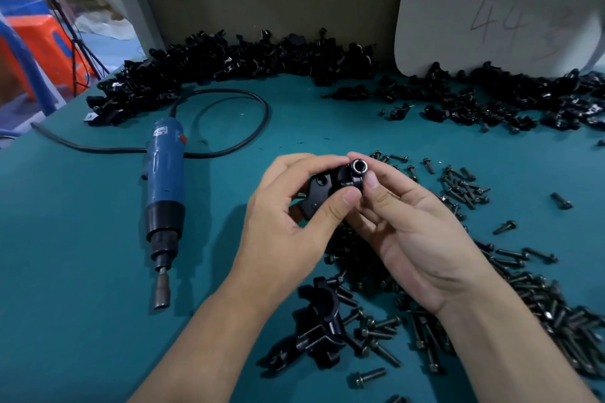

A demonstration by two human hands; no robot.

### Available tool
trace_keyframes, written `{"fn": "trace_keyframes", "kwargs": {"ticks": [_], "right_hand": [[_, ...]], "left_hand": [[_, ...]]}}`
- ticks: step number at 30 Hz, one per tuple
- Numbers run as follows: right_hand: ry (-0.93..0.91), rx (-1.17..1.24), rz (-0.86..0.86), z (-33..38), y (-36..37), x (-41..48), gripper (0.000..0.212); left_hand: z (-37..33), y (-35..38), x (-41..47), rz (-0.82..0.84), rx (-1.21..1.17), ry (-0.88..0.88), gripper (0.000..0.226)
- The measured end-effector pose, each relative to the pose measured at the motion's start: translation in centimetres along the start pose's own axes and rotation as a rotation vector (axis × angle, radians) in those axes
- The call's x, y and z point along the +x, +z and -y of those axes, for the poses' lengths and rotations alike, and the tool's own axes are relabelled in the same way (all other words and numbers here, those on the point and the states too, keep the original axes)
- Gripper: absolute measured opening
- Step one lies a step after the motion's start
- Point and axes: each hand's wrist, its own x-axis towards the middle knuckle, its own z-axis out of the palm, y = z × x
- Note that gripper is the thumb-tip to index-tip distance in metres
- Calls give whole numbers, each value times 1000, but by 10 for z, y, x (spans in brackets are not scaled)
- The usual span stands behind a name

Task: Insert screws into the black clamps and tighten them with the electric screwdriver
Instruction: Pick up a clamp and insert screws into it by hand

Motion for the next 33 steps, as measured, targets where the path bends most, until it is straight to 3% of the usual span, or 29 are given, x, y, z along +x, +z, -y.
{"fn": "trace_keyframes", "kwargs": {"ticks": [5, 9, 18, 33], "right_hand": [[12, 16, -1, 1, -1, 0, 34], [10, 21, 9, 1, -1, 0, 39], [40, 35, 4, 0, 0, 0, 31], [94, -4, 50, 3, -1, -3, 42]], "left_hand": [[-1, 1, 0, -13, 119, 148, 30], [-2, 1, 1, -8, 159, 171, 30], [-3, -6, 3, -16, 15, 54, 32], [-1, -12, 6, 69, -298, -62, 38]]}}
